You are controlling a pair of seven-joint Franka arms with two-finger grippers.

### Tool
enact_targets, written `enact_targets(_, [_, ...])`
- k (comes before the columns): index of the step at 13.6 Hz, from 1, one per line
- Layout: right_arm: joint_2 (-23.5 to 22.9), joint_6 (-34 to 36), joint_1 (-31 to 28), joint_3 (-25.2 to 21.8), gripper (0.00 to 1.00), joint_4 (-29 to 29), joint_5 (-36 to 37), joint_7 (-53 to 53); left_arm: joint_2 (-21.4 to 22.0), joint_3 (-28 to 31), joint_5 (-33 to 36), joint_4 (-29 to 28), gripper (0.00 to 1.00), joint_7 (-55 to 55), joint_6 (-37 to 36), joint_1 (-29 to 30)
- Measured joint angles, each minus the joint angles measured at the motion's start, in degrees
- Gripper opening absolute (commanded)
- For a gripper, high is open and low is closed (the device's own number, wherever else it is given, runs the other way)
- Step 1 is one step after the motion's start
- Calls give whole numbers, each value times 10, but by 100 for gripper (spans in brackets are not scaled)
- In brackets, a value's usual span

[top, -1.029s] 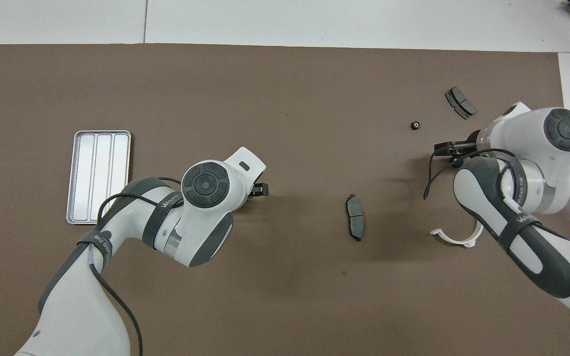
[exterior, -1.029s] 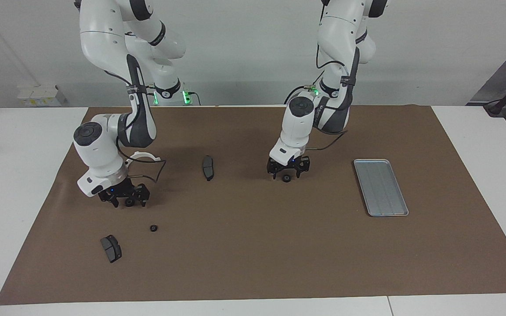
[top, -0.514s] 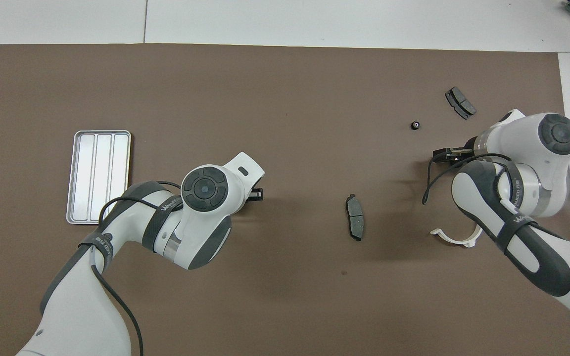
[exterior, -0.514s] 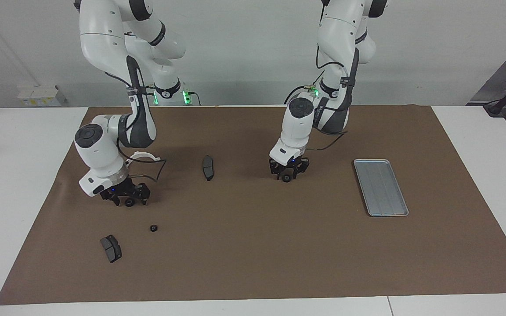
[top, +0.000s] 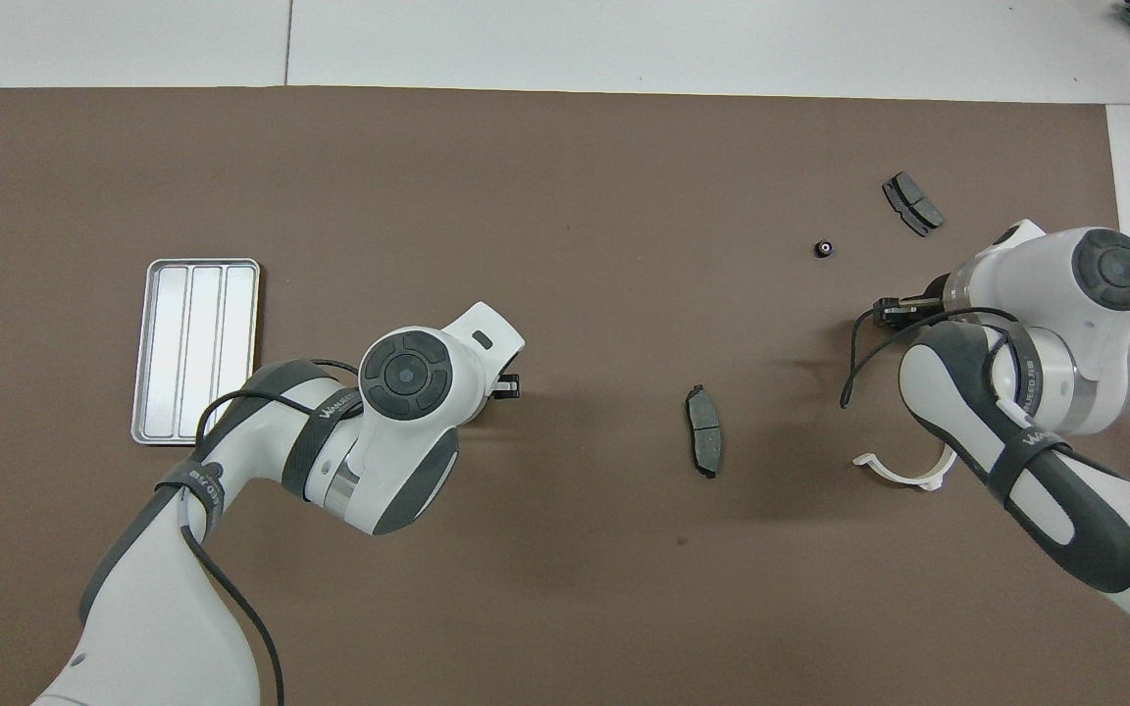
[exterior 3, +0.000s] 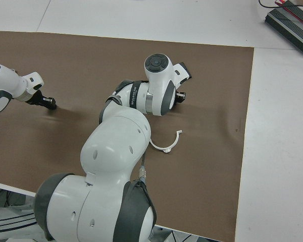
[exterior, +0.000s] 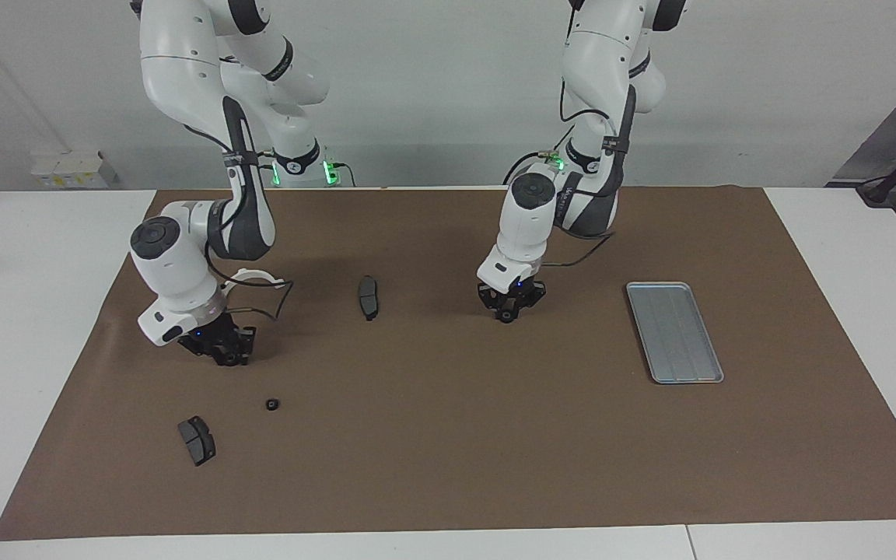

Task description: Pick bearing gear from pile to tray

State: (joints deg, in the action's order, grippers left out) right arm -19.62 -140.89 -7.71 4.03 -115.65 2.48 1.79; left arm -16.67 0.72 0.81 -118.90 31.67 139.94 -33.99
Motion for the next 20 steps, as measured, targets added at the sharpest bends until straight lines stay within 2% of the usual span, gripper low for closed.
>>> enact_targets(4, [24, 13, 3, 10, 0, 2, 0, 0, 0, 4, 0, 13, 0, 0, -6, 9])
enact_targets(8, [55, 38, 27, 26, 0, 12, -2, -23, 2, 8, 0, 58, 0, -29, -52, 72])
enact_targets(10, [58, 58, 64, 29, 0, 32, -2, -88, 7, 8, 0, 70, 0, -73, -86, 115])
enact_targets(15, [50, 59, 199, 32, 0, 65, -2, -306, 34, 9, -1, 72, 0, -240, -166, 220])
enact_targets(20, [-21, 61, 304, 31, 0, 149, 4, -443, 44, 9, -2, 35, 0, -423, -171, 318])
